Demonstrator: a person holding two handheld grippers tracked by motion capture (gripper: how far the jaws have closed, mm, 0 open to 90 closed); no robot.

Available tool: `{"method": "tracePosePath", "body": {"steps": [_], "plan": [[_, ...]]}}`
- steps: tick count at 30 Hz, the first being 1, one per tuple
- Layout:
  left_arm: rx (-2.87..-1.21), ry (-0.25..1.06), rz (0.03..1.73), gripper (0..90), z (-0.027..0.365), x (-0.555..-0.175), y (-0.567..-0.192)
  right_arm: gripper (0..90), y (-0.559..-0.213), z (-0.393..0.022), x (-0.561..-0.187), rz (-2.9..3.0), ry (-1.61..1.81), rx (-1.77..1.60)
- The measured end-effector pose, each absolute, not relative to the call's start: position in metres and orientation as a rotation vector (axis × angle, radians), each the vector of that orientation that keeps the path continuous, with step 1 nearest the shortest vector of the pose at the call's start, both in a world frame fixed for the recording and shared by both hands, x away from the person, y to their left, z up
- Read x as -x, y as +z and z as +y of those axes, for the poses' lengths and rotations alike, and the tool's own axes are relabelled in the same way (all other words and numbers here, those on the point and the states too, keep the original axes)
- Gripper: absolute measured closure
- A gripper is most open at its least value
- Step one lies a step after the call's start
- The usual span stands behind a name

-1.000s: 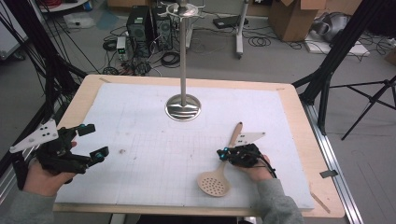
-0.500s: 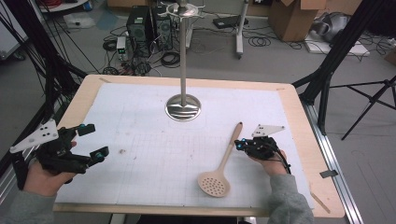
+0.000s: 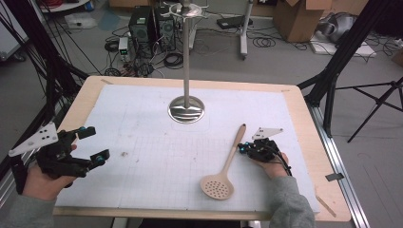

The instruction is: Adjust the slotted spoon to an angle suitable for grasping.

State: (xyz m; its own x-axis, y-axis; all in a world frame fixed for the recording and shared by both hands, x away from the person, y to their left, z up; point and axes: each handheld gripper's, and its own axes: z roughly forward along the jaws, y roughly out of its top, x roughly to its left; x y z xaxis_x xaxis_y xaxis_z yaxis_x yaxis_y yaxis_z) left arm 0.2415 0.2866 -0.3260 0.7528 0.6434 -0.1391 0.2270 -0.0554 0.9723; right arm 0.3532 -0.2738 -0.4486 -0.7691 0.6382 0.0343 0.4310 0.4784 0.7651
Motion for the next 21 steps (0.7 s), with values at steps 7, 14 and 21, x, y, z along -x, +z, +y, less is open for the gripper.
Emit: {"method": "tracePosePath", "body": {"steps": [7,14,21], "plan": [[-1.625,0.393,0.715,2.0,0.288,-0.24,-0.326,89.8,-0.449,-0.272,-0.356,2.48,1.182,-0.911],[-1.621,0.399,0.722,2.0,0.292,-0.238,-0.326,89.8,-0.449,-0.259,-0.362,2.505,1.195,-0.882],[-1.621,0.408,0.732,2.0,0.297,-0.233,-0.326,89.8,-0.449,-0.241,-0.37,2.526,1.204,-0.853]]}}
